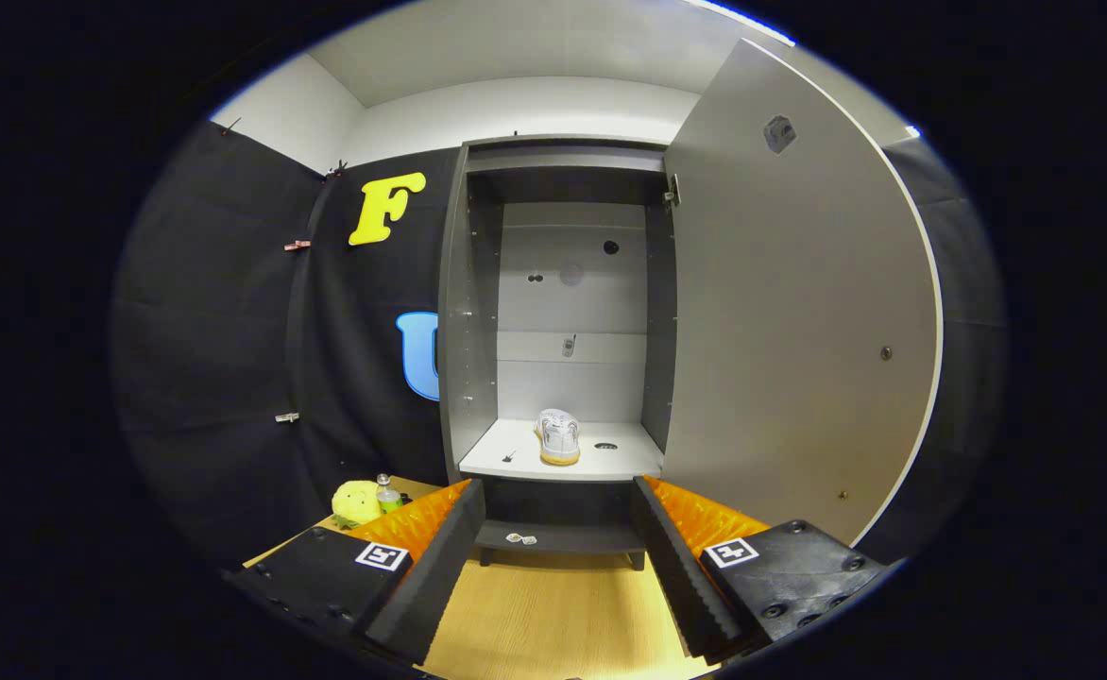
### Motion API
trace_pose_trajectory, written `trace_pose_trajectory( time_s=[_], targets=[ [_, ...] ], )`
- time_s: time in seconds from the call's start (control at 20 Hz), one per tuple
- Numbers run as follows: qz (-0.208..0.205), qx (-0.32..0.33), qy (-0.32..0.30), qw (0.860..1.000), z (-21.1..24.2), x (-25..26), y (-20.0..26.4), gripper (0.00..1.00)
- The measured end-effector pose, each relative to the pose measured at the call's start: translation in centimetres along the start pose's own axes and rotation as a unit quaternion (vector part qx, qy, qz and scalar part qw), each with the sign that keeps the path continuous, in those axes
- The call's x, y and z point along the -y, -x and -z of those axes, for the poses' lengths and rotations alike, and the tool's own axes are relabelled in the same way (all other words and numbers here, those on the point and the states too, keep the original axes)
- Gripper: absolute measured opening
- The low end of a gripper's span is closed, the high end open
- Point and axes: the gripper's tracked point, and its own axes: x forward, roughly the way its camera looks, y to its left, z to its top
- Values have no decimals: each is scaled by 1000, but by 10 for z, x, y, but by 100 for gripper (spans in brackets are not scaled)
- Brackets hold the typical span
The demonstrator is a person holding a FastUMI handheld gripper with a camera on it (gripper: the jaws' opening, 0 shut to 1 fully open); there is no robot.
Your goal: Open the shoe cabinet door, grab the shoes and put them into the shoe cabinet, then close the shoe cabinet door.
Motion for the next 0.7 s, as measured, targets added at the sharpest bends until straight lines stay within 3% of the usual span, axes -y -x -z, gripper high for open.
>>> trace_pose_trajectory(
  time_s=[0.7],
  targets=[
    [-25, -9, -6, 1000, 10, -27, -1, 98]
  ],
)
